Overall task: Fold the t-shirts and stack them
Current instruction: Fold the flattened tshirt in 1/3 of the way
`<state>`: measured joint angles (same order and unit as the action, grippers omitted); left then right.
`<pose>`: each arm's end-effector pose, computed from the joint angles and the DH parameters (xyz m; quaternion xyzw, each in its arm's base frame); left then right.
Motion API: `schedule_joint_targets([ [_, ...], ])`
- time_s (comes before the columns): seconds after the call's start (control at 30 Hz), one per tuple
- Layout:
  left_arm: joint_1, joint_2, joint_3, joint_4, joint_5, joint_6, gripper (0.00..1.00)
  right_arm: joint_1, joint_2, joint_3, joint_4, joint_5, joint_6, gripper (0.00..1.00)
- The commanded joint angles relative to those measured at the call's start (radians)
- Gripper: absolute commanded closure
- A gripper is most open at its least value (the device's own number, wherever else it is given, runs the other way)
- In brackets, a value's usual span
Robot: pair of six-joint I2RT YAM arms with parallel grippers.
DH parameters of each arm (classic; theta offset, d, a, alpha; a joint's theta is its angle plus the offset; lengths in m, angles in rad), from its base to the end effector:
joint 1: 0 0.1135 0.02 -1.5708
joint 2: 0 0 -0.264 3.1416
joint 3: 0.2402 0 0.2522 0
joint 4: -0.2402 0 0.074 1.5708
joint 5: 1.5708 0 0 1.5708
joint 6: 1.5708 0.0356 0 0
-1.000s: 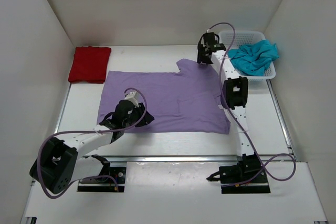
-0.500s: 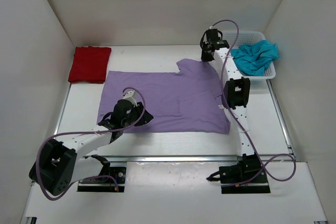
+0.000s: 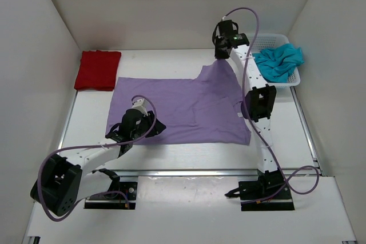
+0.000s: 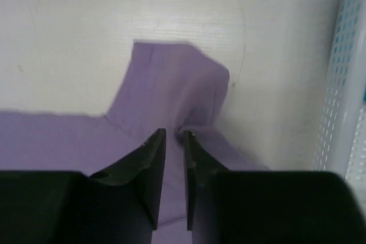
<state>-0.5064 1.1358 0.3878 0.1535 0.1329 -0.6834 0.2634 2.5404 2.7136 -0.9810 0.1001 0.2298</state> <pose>0.1898 -0.1107 0.1691 -0.0469 0.8806 -0.3108 0.3547 0.5264 0.1383 0.2851 0.0031 0.9271 0.0457 0.3719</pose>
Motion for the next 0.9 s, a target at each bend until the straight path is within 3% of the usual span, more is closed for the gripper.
schedule_joint_targets([
  [0.0, 0.009, -0.031, -0.015, 0.029, 0.011, -0.013, 0.58, 0.036, -0.068, -0.118, -0.059, 0.056, -0.035, 0.8],
  [0.07, 0.028, -0.027, -0.003, 0.035, 0.03, -0.016, 0.58, 0.019, -0.066, -0.169, -0.07, 0.038, -0.049, 0.45],
  [0.13, 0.038, -0.025, 0.019, 0.038, 0.019, -0.019, 0.58, -0.002, -0.081, -0.195, -0.084, 0.029, -0.052, 0.4],
  [0.23, 0.045, -0.022, 0.048, 0.055, 0.013, -0.042, 0.58, -0.019, -0.132, -0.233, -0.081, 0.061, -0.063, 0.41],
  [0.37, 0.081, 0.022, 0.1, 0.098, 0.031, -0.073, 0.58, -0.062, -0.21, -0.279, -0.004, 0.041, -0.099, 0.5],
  [0.47, 0.111, 0.083, 0.154, 0.109, 0.037, -0.084, 0.59, -0.099, -0.172, -0.249, 0.059, -0.052, -0.103, 0.89],
  [0.5, 0.117, 0.1, 0.178, 0.103, 0.042, -0.085, 0.58, -0.107, -0.128, -0.189, 0.024, -0.081, -0.095, 0.97],
  [0.6, 0.091, 0.119, 0.194, 0.064, 0.013, -0.058, 0.58, -0.078, -0.126, -0.208, -0.016, -0.126, -0.067, 1.0],
  [0.77, 0.04, 0.124, 0.091, 0.048, 0.014, -0.027, 0.59, 0.046, -0.175, -0.236, -0.085, -0.103, -0.067, 1.0],
  [0.87, -0.087, 0.127, 0.108, -0.038, -0.063, 0.04, 0.59, 0.135, -0.291, -0.331, -0.079, -0.022, -0.052, 1.0],
])
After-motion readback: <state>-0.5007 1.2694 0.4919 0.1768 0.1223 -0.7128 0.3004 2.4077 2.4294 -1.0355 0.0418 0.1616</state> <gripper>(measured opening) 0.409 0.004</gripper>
